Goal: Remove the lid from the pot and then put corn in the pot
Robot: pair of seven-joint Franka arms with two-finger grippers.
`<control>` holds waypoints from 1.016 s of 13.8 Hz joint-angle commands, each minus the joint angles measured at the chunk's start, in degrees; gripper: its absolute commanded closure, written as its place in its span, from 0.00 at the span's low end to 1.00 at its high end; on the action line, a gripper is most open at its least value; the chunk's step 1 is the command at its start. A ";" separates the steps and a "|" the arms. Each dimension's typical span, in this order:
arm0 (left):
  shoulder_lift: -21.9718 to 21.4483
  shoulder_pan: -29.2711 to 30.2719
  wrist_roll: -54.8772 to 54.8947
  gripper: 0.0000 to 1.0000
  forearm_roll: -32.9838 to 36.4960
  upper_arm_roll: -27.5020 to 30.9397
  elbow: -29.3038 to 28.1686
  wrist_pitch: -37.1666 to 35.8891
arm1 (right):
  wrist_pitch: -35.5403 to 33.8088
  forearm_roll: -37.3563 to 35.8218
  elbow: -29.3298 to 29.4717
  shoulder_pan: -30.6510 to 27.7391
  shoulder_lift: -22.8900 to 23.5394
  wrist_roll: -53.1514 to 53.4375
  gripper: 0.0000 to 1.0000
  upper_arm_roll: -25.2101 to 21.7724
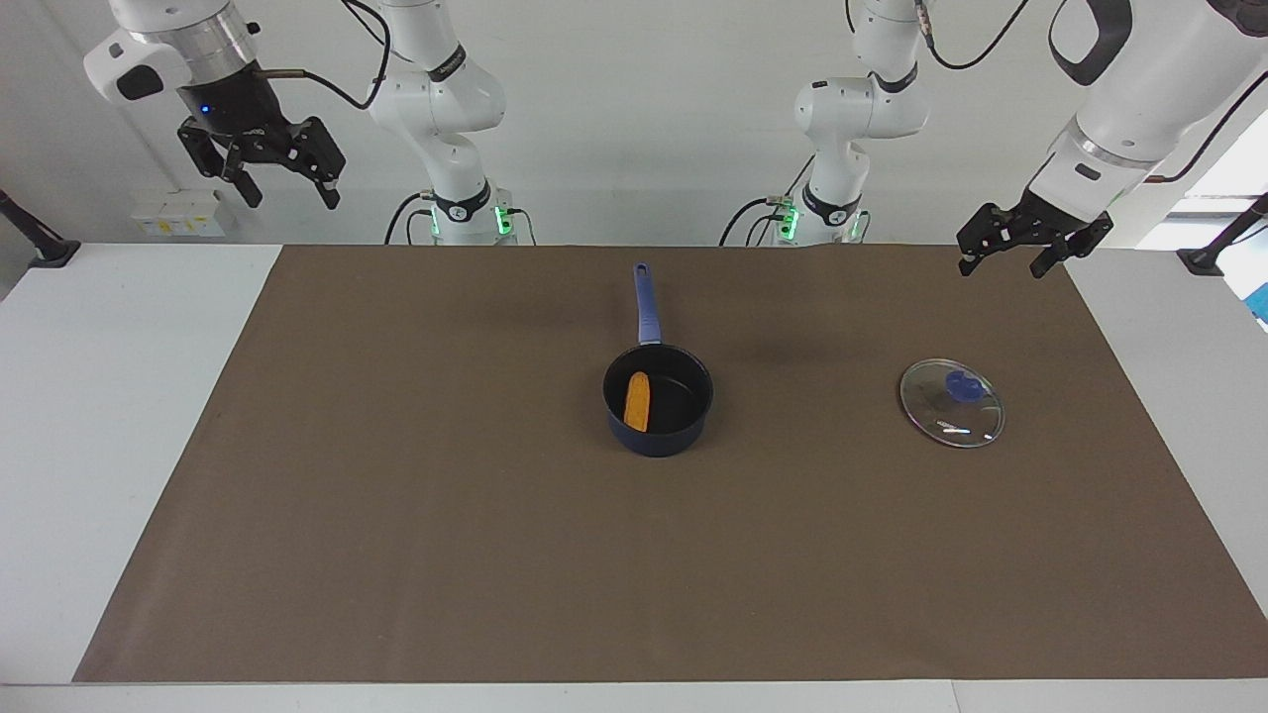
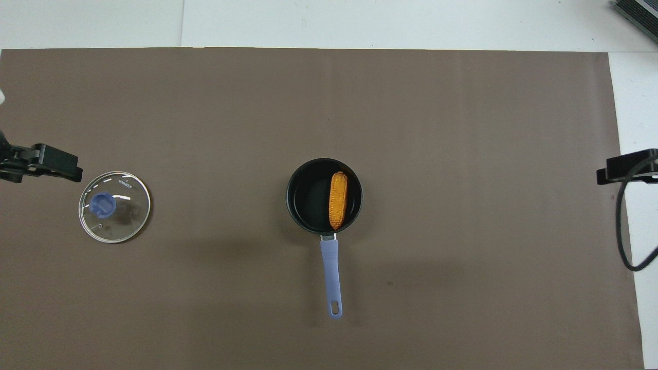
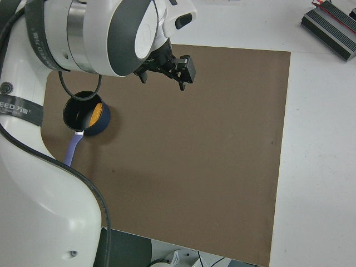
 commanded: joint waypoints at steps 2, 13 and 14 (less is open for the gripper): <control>-0.71 -0.10 1.05 0.00 0.90 -0.05 -0.12 -2.67 | 2.20 -0.07 -3.47 -0.07 -1.18 -1.94 0.00 1.12; -0.88 0.16 0.88 0.00 1.17 -0.23 3.22 -5.93 | 5.73 -4.03 -5.95 0.73 -1.27 -3.79 0.00 1.22; -0.88 0.16 0.88 0.00 1.17 -0.23 3.22 -5.93 | 5.82 -4.02 -6.30 0.64 -1.35 -3.79 0.00 1.22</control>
